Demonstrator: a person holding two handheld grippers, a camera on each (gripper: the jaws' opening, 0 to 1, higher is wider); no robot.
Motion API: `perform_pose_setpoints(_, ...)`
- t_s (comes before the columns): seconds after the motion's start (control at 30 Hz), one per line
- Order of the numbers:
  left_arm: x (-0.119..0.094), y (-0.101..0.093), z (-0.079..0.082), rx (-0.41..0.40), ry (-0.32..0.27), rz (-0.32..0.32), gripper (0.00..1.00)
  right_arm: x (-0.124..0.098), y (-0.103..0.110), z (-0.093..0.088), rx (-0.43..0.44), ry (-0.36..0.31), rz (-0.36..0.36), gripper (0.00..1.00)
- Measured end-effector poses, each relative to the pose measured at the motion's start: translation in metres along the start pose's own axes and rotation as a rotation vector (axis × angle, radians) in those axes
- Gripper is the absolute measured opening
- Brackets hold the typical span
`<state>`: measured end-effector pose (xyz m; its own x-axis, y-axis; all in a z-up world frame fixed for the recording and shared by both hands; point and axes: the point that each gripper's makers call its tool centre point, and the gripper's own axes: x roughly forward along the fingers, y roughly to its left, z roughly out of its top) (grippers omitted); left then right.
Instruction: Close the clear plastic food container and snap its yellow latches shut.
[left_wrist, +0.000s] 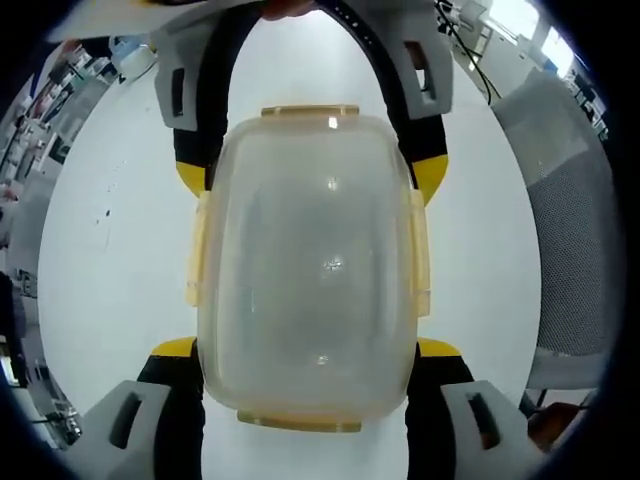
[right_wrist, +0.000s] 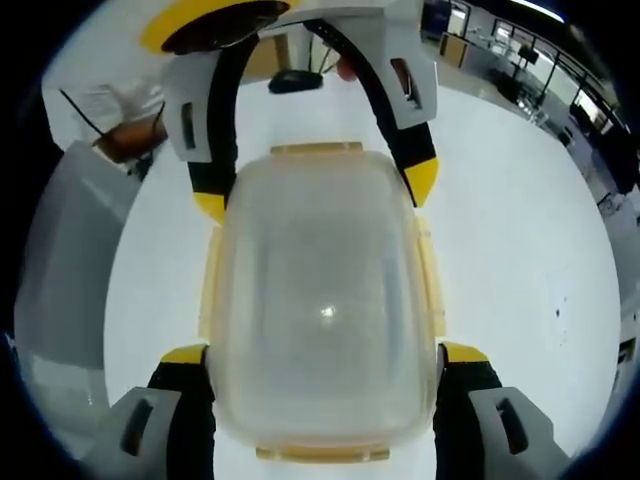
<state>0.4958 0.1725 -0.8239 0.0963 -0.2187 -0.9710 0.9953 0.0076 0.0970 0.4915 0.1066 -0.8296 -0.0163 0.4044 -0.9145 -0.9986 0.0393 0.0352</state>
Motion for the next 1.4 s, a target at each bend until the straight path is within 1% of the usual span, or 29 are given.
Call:
perform_pose_setpoints(0.6,-0.001,0.003,0.000,0.008,0.008,0.000,0.84,-0.001,-0.002,0.000,0.001,0.000,-0.001,0.92)
perform_pose_setpoints(0.73,-0.001,0.004,0.001,0.020,0.008,-0.011,0.85,-0.002,-0.002,0.000,0.000,-0.014,0.006,0.93)
perform_pose_setpoints(0.77,-0.001,0.004,0.000,0.034,0.017,-0.013,0.86,-0.004,-0.001,0.001,0.011,-0.025,0.011,0.93)
perform_pose_setpoints(0.8,-0.002,0.004,0.000,0.036,0.021,-0.015,0.93,-0.005,-0.001,0.002,0.010,-0.035,0.008,0.97)
perform_pose_setpoints(0.83,0.000,0.002,0.004,0.009,-0.001,-0.013,0.98,-0.005,-0.004,0.006,0.000,-0.059,-0.013,1.00)
perform_pose_setpoints(0.87,0.000,0.001,0.003,0.013,0.011,-0.023,0.99,-0.006,-0.002,0.009,-0.010,-0.069,-0.004,1.00)
perform_pose_setpoints(0.9,0.002,-0.002,0.002,0.002,0.014,-0.040,0.99,-0.007,-0.001,0.013,-0.022,-0.082,-0.010,1.00)
perform_pose_setpoints(0.93,0.004,-0.003,0.002,-0.002,0.020,-0.044,0.99,-0.007,-0.002,0.013,-0.052,-0.072,-0.021,1.00)
perform_pose_setpoints(0.97,0.004,-0.002,0.001,0.018,0.034,-0.031,0.99,-0.005,0.002,0.013,-0.060,-0.068,-0.005,1.00)
perform_pose_setpoints(1.0,0.004,-0.003,0.003,0.027,0.025,-0.032,0.99,-0.004,0.004,0.011,-0.056,-0.055,0.001,1.00)
perform_pose_setpoints(1.03,0.002,-0.001,0.005,0.025,0.013,-0.020,0.99,-0.002,0.004,0.008,-0.059,-0.040,0.002,1.00)
perform_pose_setpoints(1.13,0.002,0.000,0.008,0.009,-0.001,-0.025,0.99,-0.001,0.006,0.007,-0.057,-0.044,0.006,1.00)
perform_pose_setpoints(1.2,0.002,0.000,0.007,0.021,-0.001,-0.023,0.99,-0.003,0.004,0.006,-0.050,-0.052,-0.002,1.00)
perform_pose_setpoints(1.23,0.002,0.002,0.003,0.036,0.010,-0.013,0.99,-0.004,0.006,0.007,-0.032,-0.061,0.010,1.00)
perform_pose_setpoints(1.3,0.002,0.002,0.000,0.030,0.017,-0.011,0.99,-0.006,0.003,0.004,-0.041,-0.058,-0.005,1.00)
perform_pose_setpoints(1.4,0.000,0.003,-0.003,0.024,0.002,-0.003,0.99,-0.009,0.001,0.003,-0.027,-0.069,-0.007,1.00)
